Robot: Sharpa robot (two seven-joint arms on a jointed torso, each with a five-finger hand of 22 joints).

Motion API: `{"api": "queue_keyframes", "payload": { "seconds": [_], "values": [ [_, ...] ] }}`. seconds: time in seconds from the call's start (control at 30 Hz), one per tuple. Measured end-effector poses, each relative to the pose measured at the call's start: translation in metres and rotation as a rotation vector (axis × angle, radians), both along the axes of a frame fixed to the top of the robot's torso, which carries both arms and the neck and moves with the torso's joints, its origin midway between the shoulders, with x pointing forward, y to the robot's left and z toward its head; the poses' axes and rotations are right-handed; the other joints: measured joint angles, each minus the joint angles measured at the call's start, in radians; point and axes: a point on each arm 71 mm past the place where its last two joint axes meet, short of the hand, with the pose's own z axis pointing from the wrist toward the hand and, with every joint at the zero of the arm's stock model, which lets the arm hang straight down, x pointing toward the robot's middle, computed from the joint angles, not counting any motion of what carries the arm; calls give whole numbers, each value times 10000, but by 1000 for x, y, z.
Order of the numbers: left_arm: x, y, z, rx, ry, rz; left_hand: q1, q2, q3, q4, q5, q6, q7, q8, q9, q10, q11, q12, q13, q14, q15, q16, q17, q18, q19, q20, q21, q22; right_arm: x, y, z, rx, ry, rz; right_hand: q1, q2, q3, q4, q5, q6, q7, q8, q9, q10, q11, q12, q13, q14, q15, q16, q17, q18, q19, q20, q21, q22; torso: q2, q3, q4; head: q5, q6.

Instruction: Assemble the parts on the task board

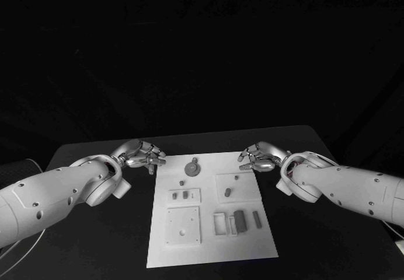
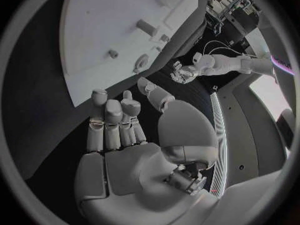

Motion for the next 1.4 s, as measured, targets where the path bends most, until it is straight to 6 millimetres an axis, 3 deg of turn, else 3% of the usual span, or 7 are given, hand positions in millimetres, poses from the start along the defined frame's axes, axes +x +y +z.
{"api": "queue_keyframes", "payload": {
  "seconds": [0.1,0.37,1.13,1.4],
  "values": [
    [-4,4,-3,-249,135,105,-13,-13,-4,4,0,-47,47,0,-16,0,0,-52,0,0,0,-60,25,-1,0,0,-12,-13,-7,-1,-12,-223,-119,109,104,-87,0,0,0,-291,38,-225,-119,-33,135,0,-3,6,96,1,0,-59,-17,15,-2,0,6,-1,10,-66,20],
    [-5,10,-5,-797,402,425,-40,-40,-62,8,0,-48,47,0,-27,0,1,-149,1,-38,38,-118,68,-1,-1,2,-100,-33,-15,-2,-27,-811,-615,411,209,-192,-34,-33,-78,-386,96,-275,-183,-52,224,0,-3,-18,164,0,0,-13,-19,17,-2,0,1,4,5,-34,-38],
    [-7,11,-8,-1177,573,499,-39,-39,-62,8,1,-50,43,0,-45,-27,27,-188,2,-37,38,-185,118,-1,-3,6,-146,-41,-9,8,-42,-1423,-1155,581,248,-231,-85,-24,-78,-509,180,-275,-184,-51,223,39,-14,8,196,0,1,-10,2,-2,-2,0,11,-19,9,112,-193],
    [-7,11,-8,-1191,583,509,-39,-39,-89,35,1,-51,41,0,-45,-26,25,-188,13,-37,38,-185,132,-2,-3,7,-146,-40,-8,12,-45,-1454,-1122,631,166,34,-84,-24,-78,-337,171,-194,-183,-49,222,79,-30,30,180,0,1,-10,40,29,-2,0,11,-19,4,170,-221]
  ]
}}
